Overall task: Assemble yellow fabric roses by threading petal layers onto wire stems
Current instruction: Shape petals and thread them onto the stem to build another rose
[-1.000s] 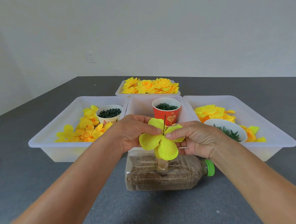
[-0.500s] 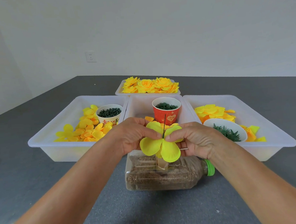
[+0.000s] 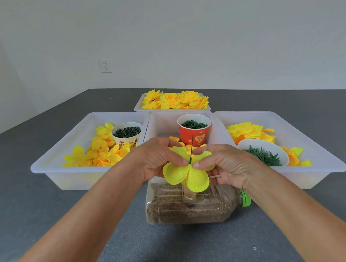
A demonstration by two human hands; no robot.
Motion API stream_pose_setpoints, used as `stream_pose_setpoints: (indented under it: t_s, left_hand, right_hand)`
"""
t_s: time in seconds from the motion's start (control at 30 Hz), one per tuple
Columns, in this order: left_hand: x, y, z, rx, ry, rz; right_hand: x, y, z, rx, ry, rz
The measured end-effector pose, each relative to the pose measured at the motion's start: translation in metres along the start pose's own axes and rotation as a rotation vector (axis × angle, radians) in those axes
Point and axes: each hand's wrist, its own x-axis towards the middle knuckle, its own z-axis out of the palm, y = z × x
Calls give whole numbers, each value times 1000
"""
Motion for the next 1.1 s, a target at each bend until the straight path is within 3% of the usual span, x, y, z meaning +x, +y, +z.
stream_pose_setpoints:
  t_s: [0.23,0.37,0.67,1.1]
  left_hand:
    - [-7,-4,1,195,108,199]
    - [-10,-8,3,274,148,346]
    - [-9,-13,5,329,124,398]
    - [-2,-17,3,306,73,430]
  right_hand:
    - [-14,5,4,-345,174,-434]
    - [-15,5,7,-479,225,-555]
    - [-15,-1,3,-671,210,-544]
    - [-11,7,-3,-578,167,-474]
